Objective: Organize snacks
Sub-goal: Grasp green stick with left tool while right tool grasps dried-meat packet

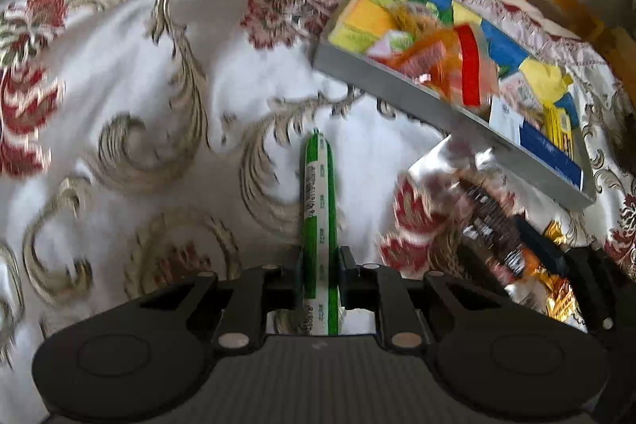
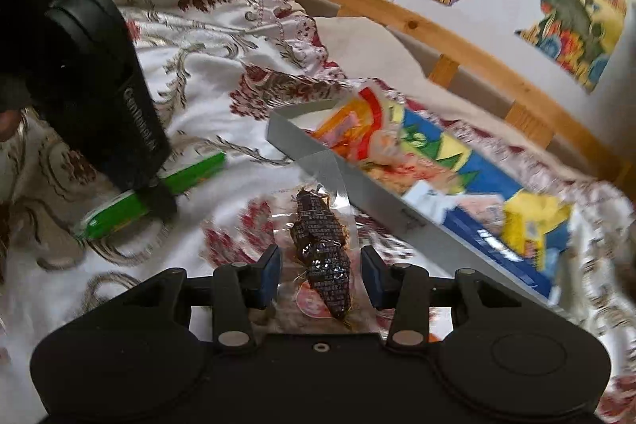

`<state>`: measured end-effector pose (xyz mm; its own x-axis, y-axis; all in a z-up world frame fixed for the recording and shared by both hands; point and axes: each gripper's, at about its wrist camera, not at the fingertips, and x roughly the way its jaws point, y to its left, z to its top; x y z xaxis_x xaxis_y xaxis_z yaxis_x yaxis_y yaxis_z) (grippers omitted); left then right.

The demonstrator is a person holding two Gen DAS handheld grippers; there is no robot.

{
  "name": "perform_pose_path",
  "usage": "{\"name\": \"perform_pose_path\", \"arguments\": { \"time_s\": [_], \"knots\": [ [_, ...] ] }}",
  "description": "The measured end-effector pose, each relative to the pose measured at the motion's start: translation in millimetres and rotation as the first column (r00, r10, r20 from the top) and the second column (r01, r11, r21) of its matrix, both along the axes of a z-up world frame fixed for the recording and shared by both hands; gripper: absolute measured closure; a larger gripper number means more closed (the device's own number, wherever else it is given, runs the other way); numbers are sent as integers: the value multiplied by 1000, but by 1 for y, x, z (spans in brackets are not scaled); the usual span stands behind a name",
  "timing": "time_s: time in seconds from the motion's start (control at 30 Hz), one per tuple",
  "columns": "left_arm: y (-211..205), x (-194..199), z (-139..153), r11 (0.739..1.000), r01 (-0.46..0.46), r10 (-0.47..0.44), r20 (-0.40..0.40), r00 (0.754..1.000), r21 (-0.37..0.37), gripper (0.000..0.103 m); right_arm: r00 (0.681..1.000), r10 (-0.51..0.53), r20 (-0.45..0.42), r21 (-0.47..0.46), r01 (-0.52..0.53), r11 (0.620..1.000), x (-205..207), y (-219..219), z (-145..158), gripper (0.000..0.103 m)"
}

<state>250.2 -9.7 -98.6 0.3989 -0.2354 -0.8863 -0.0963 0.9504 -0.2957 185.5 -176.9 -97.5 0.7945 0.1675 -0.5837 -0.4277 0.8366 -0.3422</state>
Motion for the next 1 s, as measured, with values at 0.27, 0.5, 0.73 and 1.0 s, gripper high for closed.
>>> {"name": "perform_pose_path", "arguments": {
  "time_s": [0.27,0.5,0.73,1.0],
  "knots": [
    [-19,-14,3,999,18,-19,-10,1000,-50,85,997,-68,43,36,67,997,2,-23,22,58],
    [-33,-15,12,992,-13,12,-8,1000,-126,85,990,-124,64,72,119,990,13,-38,34,58],
    [-60,3,48,996,44,-33,141,989,-75,85,959,-261,112,230,231,946,34,-77,57,58],
    [-102,47,76,994,80,-56,271,961,-77,85,908,-408,98,360,350,865,66,-124,53,58]
  ]
}}
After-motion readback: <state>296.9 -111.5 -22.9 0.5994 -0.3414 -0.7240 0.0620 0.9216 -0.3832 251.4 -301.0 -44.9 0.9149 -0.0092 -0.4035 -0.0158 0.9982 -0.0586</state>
